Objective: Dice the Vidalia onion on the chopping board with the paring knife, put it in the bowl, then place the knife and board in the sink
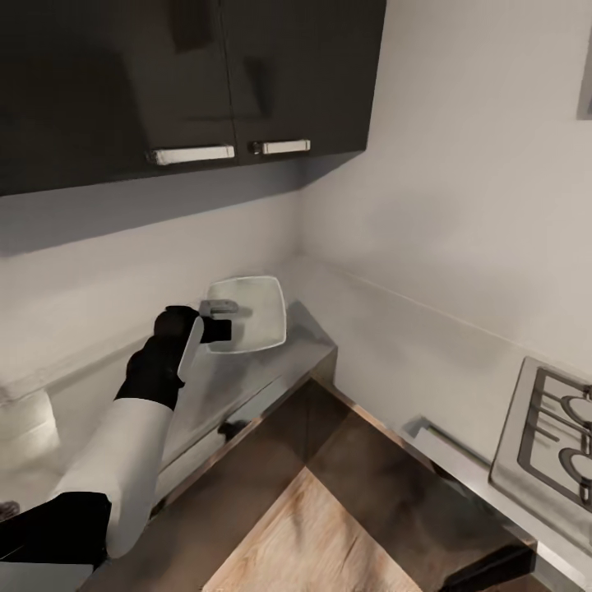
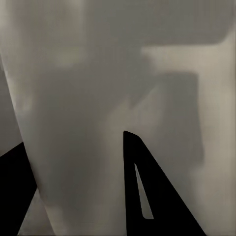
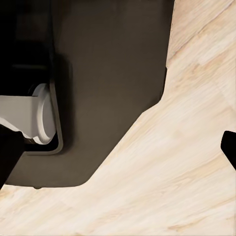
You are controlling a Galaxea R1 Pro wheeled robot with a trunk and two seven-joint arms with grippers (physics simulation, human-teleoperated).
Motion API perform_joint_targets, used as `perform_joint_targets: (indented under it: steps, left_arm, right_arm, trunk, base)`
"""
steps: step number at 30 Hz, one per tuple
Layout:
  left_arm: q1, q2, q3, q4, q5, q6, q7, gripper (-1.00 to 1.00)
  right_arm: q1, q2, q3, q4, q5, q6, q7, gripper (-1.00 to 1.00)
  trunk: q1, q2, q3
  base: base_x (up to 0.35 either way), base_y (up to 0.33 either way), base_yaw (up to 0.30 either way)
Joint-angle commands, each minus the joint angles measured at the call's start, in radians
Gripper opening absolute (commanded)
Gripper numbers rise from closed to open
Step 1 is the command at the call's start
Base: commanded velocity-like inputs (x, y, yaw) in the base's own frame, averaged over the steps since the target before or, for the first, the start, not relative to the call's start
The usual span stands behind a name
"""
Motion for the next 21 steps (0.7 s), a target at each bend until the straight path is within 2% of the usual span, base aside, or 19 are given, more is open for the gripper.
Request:
perform_joint_targets:
  steps: [1, 21]
  left_arm:
    - [-0.001, -0.001, 0.002, -0.001, 0.001, 0.004, 0.002, -1.0]
    - [-0.001, -0.001, 0.002, 0.0, 0.001, 0.004, 0.002, -1.0]
  right_arm:
    - [-0.001, 0.0, 0.008, 0.001, -0.005, -0.004, 0.001, 1.0]
    - [-0.001, 0.0, 0.008, 0.001, -0.005, -0.004, 0.001, 1.0]
  trunk:
    - [0.0, -0.002, -0.001]
    - [0.0, -0.002, 0.022]
  base:
    - [-0.31, 0.095, 0.222]
    - [-0.312, 0.089, 0.223]
